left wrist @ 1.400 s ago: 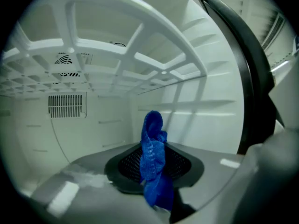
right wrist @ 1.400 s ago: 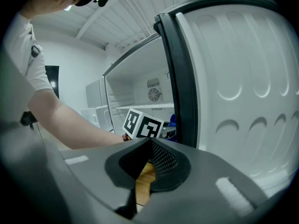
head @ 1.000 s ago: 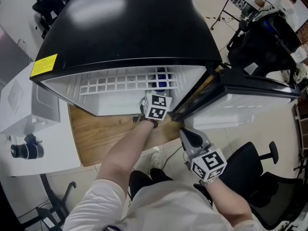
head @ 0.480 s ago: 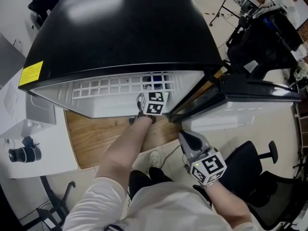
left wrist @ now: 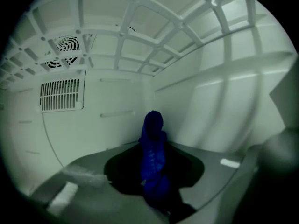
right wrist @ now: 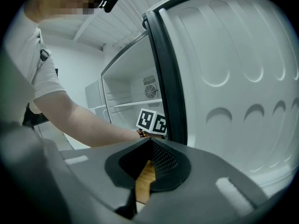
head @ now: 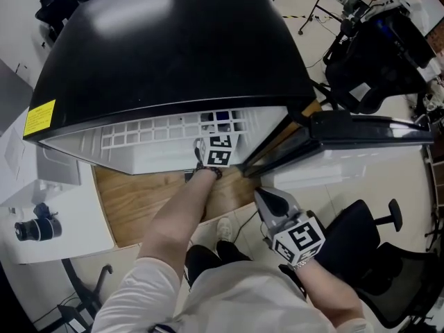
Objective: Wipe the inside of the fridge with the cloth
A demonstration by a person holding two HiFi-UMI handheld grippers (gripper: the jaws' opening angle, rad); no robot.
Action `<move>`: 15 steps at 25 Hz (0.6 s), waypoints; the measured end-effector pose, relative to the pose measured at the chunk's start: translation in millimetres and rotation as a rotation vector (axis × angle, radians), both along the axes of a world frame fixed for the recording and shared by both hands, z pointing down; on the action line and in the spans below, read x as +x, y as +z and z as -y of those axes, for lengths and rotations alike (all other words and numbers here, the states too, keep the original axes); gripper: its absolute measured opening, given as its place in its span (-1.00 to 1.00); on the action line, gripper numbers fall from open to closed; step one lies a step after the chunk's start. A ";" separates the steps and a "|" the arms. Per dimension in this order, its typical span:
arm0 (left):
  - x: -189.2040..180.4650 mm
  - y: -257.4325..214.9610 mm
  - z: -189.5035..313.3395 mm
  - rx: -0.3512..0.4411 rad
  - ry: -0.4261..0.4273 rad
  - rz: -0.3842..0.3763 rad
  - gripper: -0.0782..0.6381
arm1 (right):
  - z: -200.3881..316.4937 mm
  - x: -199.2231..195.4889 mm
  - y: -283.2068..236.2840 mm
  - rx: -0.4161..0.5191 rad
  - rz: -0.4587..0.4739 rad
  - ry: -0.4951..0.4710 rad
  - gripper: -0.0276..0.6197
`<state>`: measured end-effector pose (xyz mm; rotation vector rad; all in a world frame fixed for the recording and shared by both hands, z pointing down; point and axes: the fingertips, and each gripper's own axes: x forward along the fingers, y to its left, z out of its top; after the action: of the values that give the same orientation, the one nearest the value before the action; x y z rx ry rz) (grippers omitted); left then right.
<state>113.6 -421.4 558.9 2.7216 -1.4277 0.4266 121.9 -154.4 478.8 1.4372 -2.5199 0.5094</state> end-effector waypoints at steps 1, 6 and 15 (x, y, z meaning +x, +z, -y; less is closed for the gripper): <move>0.5 1.8 -3.2 -0.007 0.009 -0.006 -0.50 | 0.7 -0.9 -0.7 0.004 0.000 0.002 -0.91; -1.7 -11.9 -27.5 -0.008 0.057 -0.032 -0.50 | 3.8 -10.2 -10.1 0.030 0.000 0.002 -0.91; -34.1 -23.0 -85.1 -0.062 0.098 -0.066 -0.50 | 2.7 -23.8 -26.4 0.062 0.002 -0.005 -0.91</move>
<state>79.6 -336.3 535.8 2.7377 -1.2480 0.3749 98.1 -157.1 452.5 1.4515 -2.5618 0.4366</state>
